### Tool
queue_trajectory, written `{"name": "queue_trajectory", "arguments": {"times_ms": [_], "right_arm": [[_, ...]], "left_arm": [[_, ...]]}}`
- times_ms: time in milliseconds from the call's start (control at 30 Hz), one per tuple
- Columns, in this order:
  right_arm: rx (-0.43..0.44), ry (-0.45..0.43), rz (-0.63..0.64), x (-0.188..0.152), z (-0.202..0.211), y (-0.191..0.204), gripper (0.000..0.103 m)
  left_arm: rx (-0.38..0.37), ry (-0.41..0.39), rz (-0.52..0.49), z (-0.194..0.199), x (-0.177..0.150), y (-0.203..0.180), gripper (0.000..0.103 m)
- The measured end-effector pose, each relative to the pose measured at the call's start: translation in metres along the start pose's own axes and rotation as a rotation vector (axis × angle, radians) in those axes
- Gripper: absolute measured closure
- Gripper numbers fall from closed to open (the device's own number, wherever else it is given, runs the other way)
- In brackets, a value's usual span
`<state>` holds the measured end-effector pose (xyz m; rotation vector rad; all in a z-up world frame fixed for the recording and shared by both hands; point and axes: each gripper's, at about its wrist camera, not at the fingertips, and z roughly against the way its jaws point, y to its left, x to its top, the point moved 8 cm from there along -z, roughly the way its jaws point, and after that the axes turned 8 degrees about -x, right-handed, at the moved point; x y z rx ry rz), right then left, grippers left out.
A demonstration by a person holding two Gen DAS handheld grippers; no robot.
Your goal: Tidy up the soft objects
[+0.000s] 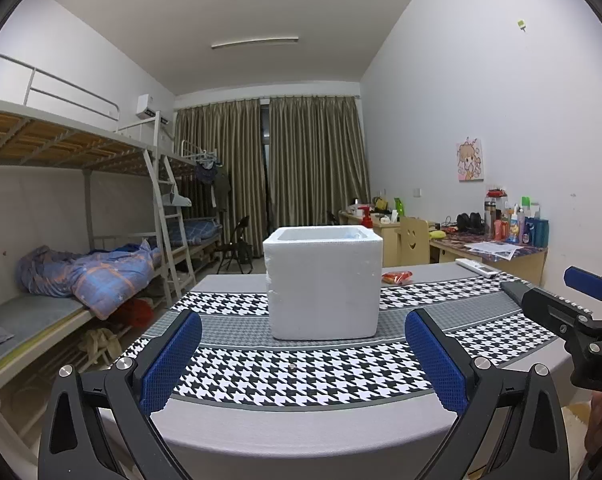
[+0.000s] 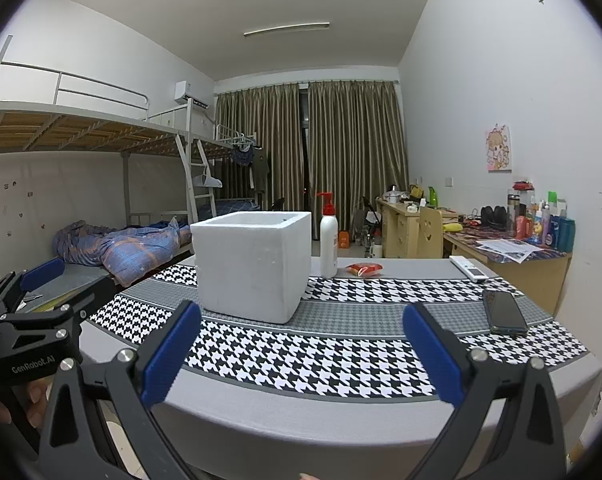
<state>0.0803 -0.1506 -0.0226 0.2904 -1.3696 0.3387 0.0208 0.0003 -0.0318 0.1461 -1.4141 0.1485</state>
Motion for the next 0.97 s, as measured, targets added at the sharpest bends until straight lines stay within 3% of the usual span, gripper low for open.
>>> {"name": "queue_trajectory", "arguments": {"times_ms": [967], "right_arm": [[0.0,0.014,0.004,-0.0011,-0.0061,0.0016,0.001]], "left_arm": [[-0.005,0.012,-0.004,-0.0015,-0.0027,-0.0016,0.001]]}}
